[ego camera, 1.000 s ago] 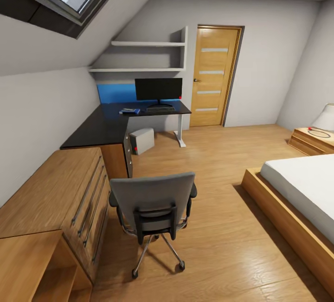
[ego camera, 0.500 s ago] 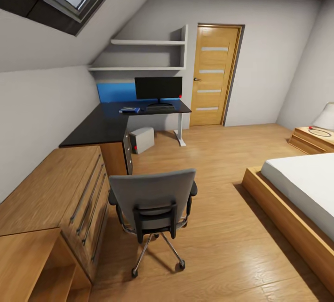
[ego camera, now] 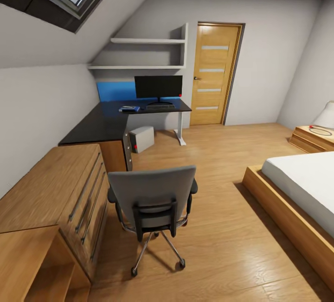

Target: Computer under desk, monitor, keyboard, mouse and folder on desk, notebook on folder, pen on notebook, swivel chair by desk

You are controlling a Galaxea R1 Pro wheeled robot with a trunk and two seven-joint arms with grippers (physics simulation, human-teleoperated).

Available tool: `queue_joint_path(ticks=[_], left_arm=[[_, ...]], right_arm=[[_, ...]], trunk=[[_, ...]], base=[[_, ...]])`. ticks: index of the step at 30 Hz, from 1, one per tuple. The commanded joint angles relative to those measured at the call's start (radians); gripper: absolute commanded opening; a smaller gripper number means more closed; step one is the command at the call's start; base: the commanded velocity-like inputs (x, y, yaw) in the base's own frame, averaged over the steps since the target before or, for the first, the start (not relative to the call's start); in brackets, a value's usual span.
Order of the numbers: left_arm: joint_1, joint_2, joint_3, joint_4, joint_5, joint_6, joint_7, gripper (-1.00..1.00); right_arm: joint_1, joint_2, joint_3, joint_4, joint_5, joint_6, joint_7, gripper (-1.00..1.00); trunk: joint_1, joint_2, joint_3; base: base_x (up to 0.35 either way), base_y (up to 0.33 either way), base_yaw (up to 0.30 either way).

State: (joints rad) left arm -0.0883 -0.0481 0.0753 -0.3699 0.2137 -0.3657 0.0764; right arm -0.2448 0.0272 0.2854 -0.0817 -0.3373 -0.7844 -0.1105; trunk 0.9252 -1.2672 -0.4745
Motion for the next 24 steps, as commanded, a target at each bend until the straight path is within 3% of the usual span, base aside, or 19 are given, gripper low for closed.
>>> queue_joint_path(ticks=[1,4,6,10,11,14,15,19,24], left_arm=[[-0.001,-0.001,0.004,-0.005,0.001,-0.001,-0.001,1.00],[-0.001,-0.009,0.003,-0.046,0.000,0.016,0.002,1.00],[-0.001,-0.031,0.000,-0.109,-0.007,0.059,0.005,1.00],[-0.020,-0.049,-0.001,-0.246,-0.029,0.206,0.010,1.00],[-0.050,-0.054,-0.002,-0.368,-0.035,0.307,0.009,1.00],[-0.062,-0.063,-0.005,-0.446,-0.040,0.355,0.009,1.00],[-0.069,-0.070,-0.009,-0.481,-0.041,0.388,0.008,1.00],[-0.073,-0.072,-0.008,-0.472,-0.041,0.407,0.002,1.00],[-0.074,-0.059,-0.004,-0.434,-0.041,0.406,-0.001,1.00]], right_arm=[[-0.001,0.000,0.008,-0.002,-0.001,-0.002,-0.011,1.00],[-0.001,-0.001,0.006,-0.016,-0.002,0.000,-0.013,1.00],[-0.002,0.002,0.004,-0.062,-0.006,0.006,-0.016,1.00],[-0.004,0.014,0.003,-0.192,-0.010,0.068,-0.018,1.00],[-0.031,0.019,0.003,-0.285,-0.011,0.184,-0.018,1.00],[-0.083,0.021,0.003,-0.317,-0.011,0.292,-0.018,1.00],[-0.148,0.021,0.002,-0.327,-0.011,0.384,-0.019,1.00],[-0.207,0.022,-0.005,-0.327,-0.024,0.447,-0.019,1.00],[-0.221,0.023,-0.010,-0.268,-0.039,0.437,-0.018,1.00]], trunk=[[0.004,-0.008,-0.004],[0.015,-0.029,-0.014],[0.023,-0.043,-0.020],[0.038,-0.071,-0.032],[0.042,-0.078,-0.036],[0.054,-0.099,-0.045],[0.058,-0.106,-0.048],[0.069,-0.127,-0.058],[0.069,-0.127,-0.058]], base=[[0.000,0.000,0.000],[0.000,0.000,0.000],[0.000,0.000,0.000],[0.000,0.000,0.000],[0.000,0.000,0.000],[0.000,0.000,0.000],[0.000,0.000,0.000],[0.000,0.000,0.000],[0.000,0.000,0.000]])
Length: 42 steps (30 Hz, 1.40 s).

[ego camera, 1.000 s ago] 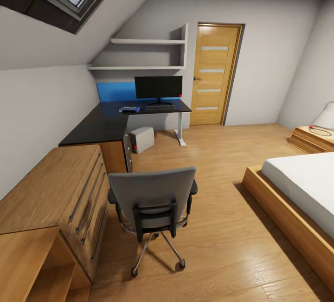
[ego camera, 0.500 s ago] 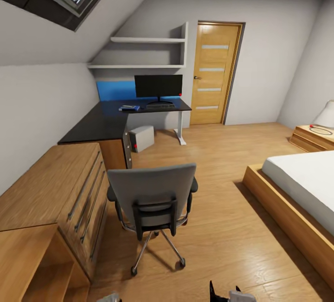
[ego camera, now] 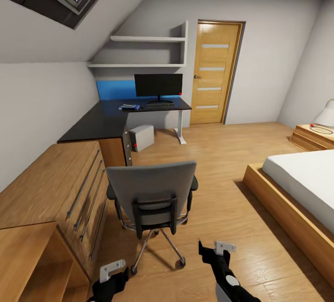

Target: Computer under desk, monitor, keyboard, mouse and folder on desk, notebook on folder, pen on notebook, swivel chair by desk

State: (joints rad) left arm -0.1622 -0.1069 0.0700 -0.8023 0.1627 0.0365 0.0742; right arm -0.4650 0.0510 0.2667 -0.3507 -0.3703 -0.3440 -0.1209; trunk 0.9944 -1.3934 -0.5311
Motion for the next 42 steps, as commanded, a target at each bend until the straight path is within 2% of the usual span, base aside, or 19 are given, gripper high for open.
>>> queue_joint_path(ticks=[1,5,9,18,27,31,34,42], left_arm=[[0.000,0.001,0.001,0.000,0.010,0.004,0.002,1.00],[0.000,0.007,0.002,0.003,0.010,0.004,0.004,1.00],[0.000,0.006,-0.007,-0.030,0.009,0.006,0.001,1.00],[0.000,0.006,-0.035,-0.048,0.009,0.008,0.005,1.00],[0.000,0.002,-0.037,-0.018,0.009,0.006,0.012,1.00],[0.000,0.001,-0.036,-0.003,0.009,0.005,0.013,1.00],[0.000,0.002,-0.036,0.000,0.009,0.005,0.013,1.00],[0.000,0.002,-0.038,0.003,0.009,0.006,0.013,1.00]], right_arm=[[-0.001,-0.001,0.008,0.004,-0.006,-0.007,-0.007,1.00],[-0.003,-0.003,0.006,0.018,-0.007,-0.024,-0.007,1.00],[-0.004,-0.003,0.007,0.035,-0.006,-0.027,-0.007,1.00],[-0.003,-0.002,0.009,0.062,-0.003,-0.041,-0.006,1.00],[-0.003,0.000,0.016,0.065,0.004,-0.080,-0.003,1.00],[-0.003,0.001,0.017,0.068,0.007,-0.139,-0.001,1.00],[-0.002,0.001,0.017,0.071,0.008,-0.156,0.002,1.00],[-0.001,0.006,0.020,0.073,0.006,-0.167,0.037,1.00]], trunk=[[0.000,-0.001,-0.001],[0.000,-0.001,-0.001],[0.000,-0.001,-0.001],[0.034,-0.064,-0.029],[0.069,-0.127,-0.057],[0.084,-0.155,-0.070],[0.096,-0.176,-0.079],[0.126,-0.232,-0.104]], base=[[0.000,0.000,0.000],[0.000,0.000,0.000],[0.000,0.000,0.000],[0.000,0.000,0.000],[0.000,0.000,0.000],[0.000,0.000,0.000],[0.000,0.000,0.000],[0.000,0.000,0.000]])
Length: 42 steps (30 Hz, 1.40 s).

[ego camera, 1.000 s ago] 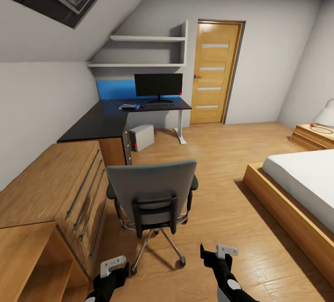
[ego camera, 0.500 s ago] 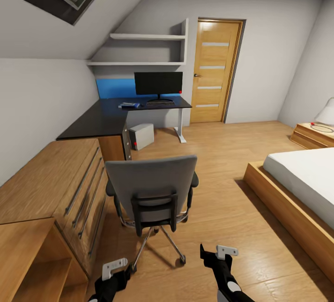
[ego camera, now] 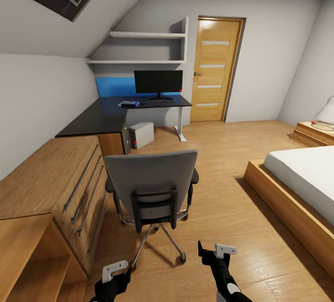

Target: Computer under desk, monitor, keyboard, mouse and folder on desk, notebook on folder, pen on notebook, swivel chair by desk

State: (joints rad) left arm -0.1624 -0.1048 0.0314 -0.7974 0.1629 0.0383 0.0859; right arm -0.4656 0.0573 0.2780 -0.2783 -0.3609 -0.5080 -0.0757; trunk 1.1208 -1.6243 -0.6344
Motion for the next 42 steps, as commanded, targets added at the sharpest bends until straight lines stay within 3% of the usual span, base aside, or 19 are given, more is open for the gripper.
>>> queue_joint_path(ticks=[1,2,7,8,19,25,28,35,42], left_arm=[[0.000,-0.001,0.001,-0.001,0.009,0.004,0.001,1.00],[0.000,0.000,0.001,0.001,0.009,0.004,0.002,1.00],[0.000,0.000,0.001,0.004,0.009,0.003,0.002,1.00],[0.000,0.002,0.002,0.077,0.008,0.003,0.002,1.00],[-0.002,-0.001,0.002,0.084,0.009,0.004,0.004,1.00],[-0.074,-0.003,0.002,0.090,0.011,0.009,0.009,1.00],[-0.119,-0.003,0.002,0.107,0.011,0.011,0.031,1.00],[-0.246,-0.005,0.002,0.146,0.012,0.019,0.149,1.00],[-0.342,-0.025,0.002,0.155,0.013,0.085,0.186,1.00]], right_arm=[[-0.001,0.006,0.008,0.001,-0.004,-0.003,-0.005,1.00],[-0.001,0.022,0.006,0.001,-0.002,-0.021,-0.002,1.00],[-0.001,0.025,0.005,0.004,-0.002,-0.045,-0.001,1.00],[-0.001,0.027,0.006,0.037,-0.002,-0.055,-0.001,1.00],[-0.001,0.027,0.009,0.072,-0.001,-0.054,0.005,1.00],[-0.006,0.029,0.009,0.050,0.000,-0.031,0.008,1.00],[-0.013,0.034,0.010,0.022,0.005,0.010,0.008,1.00],[-0.065,0.058,0.009,-0.055,0.056,0.209,0.004,1.00],[-0.123,0.085,0.009,-0.080,0.087,0.318,0.006,1.00]], trunk=[[0.004,-0.008,-0.004],[0.008,-0.015,-0.008],[0.027,-0.050,-0.024],[0.031,-0.057,-0.027],[0.073,-0.134,-0.062],[0.096,-0.176,-0.081],[0.107,-0.197,-0.090],[0.134,-0.246,-0.112],[0.161,-0.295,-0.134]], base=[[0.000,0.000,0.000],[0.000,0.000,0.000],[0.000,0.000,0.000],[0.000,0.000,0.000],[0.000,0.000,0.000],[0.000,0.000,0.000],[0.000,0.000,0.000],[0.000,0.000,0.000],[0.000,0.000,0.000]])
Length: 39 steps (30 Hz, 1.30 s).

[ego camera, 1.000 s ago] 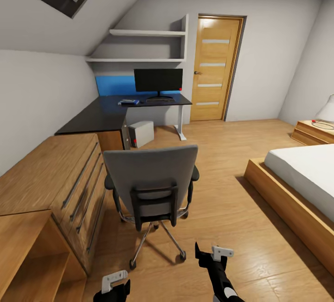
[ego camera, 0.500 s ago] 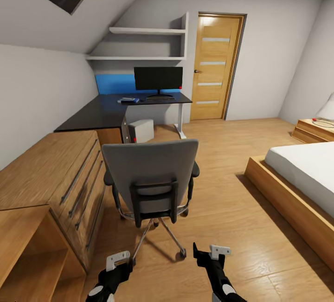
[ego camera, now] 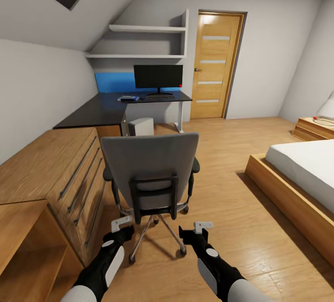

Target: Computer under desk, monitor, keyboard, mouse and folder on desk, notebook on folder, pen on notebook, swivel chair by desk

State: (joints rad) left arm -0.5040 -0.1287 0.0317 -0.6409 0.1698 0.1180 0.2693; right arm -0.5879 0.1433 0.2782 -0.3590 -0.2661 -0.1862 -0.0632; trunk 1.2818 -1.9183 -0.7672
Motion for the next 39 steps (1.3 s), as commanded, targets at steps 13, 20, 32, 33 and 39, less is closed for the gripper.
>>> queue_joint_path(ticks=[13,20,32,33,39], left_arm=[[-0.030,-0.005,0.006,0.176,0.012,-0.076,0.004,1.00],[-0.031,-0.003,0.004,0.236,0.013,-0.167,0.004,1.00],[-0.031,-0.007,0.003,0.261,0.011,-0.173,0.003,1.00],[-0.031,-0.007,0.003,0.261,0.011,-0.171,0.003,1.00],[-0.031,-0.008,0.002,0.259,0.011,-0.112,0.004,1.00]], right_arm=[[-0.020,0.011,0.023,0.081,0.020,-0.023,-0.003,1.00],[-0.021,0.018,0.033,0.097,0.031,-0.075,-0.003,1.00],[-0.021,0.031,0.047,0.150,0.104,-0.259,-0.083,1.00],[-0.021,0.031,0.049,0.155,0.120,-0.264,-0.096,1.00],[-0.022,0.031,0.054,0.052,0.215,-0.202,-0.214,1.00]], trunk=[[0.050,-0.092,-0.042],[0.077,-0.141,-0.064],[0.123,-0.225,-0.101],[0.126,-0.232,-0.104],[0.149,-0.274,-0.123]], base=[[0.000,0.000,0.000],[0.000,0.000,0.000],[0.000,0.000,0.000],[0.000,0.000,0.000],[0.000,0.000,0.000]])
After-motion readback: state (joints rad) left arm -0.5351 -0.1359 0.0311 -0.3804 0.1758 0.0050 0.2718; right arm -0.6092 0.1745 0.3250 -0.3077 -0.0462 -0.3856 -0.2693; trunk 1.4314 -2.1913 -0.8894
